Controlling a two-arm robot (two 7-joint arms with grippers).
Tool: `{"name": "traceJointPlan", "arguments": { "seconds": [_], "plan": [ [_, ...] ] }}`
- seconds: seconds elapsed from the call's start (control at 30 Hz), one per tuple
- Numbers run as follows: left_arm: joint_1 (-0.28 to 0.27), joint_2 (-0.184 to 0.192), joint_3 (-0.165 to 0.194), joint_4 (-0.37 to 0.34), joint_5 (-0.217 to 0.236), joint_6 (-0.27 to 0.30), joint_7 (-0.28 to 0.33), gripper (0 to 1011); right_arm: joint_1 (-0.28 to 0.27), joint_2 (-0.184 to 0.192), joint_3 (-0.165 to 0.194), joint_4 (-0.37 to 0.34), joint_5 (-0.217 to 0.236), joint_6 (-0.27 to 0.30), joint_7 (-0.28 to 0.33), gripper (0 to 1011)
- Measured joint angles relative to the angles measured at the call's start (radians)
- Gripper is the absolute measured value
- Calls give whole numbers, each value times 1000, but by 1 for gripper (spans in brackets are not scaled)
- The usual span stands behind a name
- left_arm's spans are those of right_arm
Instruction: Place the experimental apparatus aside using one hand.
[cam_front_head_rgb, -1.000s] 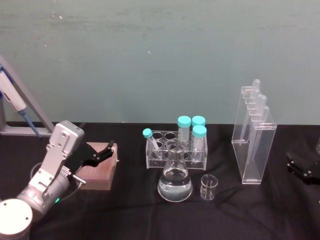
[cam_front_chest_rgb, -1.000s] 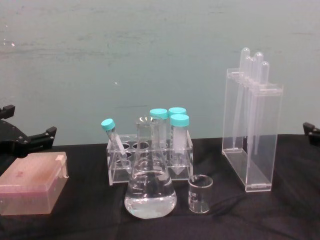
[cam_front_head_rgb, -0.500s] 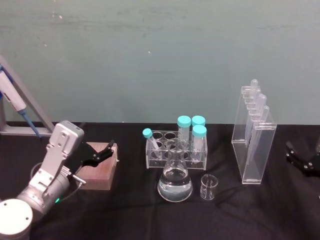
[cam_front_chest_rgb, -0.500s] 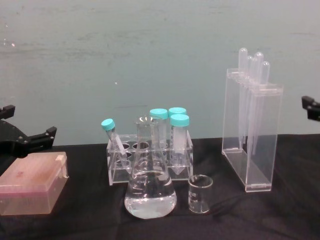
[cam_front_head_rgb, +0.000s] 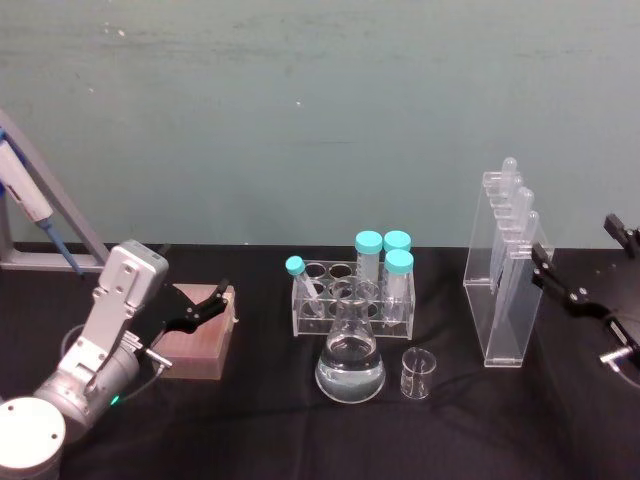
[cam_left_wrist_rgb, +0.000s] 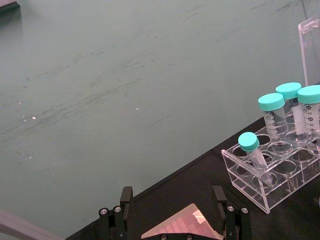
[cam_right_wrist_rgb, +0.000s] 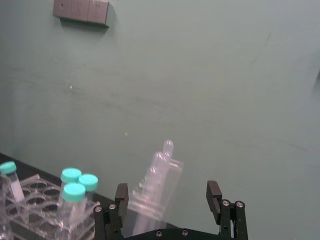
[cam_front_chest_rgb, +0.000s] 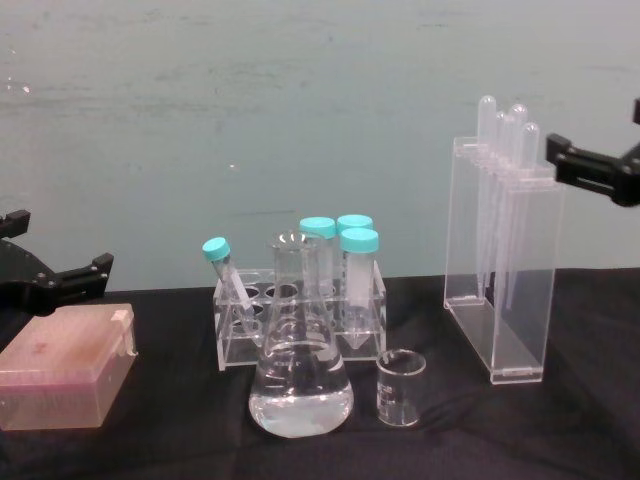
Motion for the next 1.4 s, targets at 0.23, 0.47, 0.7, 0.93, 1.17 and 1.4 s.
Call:
{"name": "traceJointPlan", "arguments": {
  "seconds": [0.23,0.47,0.7,0.93,1.17,1.4],
  "plan": [
    [0,0,0,0,0,0,0,1000,39,-63,-5,31,-20,2,-3,1000],
    [0,0,0,0,0,0,0,1000,59,-127,-1,53,-38,29,-35,1000],
    [0,0,0,0,0,0,0,1000,69,-193,10,74,-59,57,-81,1000],
    [0,0,0,0,0,0,0,1000,74,-258,17,89,-77,74,-118,1000],
    [0,0,0,0,0,0,0,1000,77,-312,22,107,-112,92,-163,1000],
    [0,0,0,0,0,0,0,1000,82,-356,35,130,-153,108,-204,1000]
  ]
}}
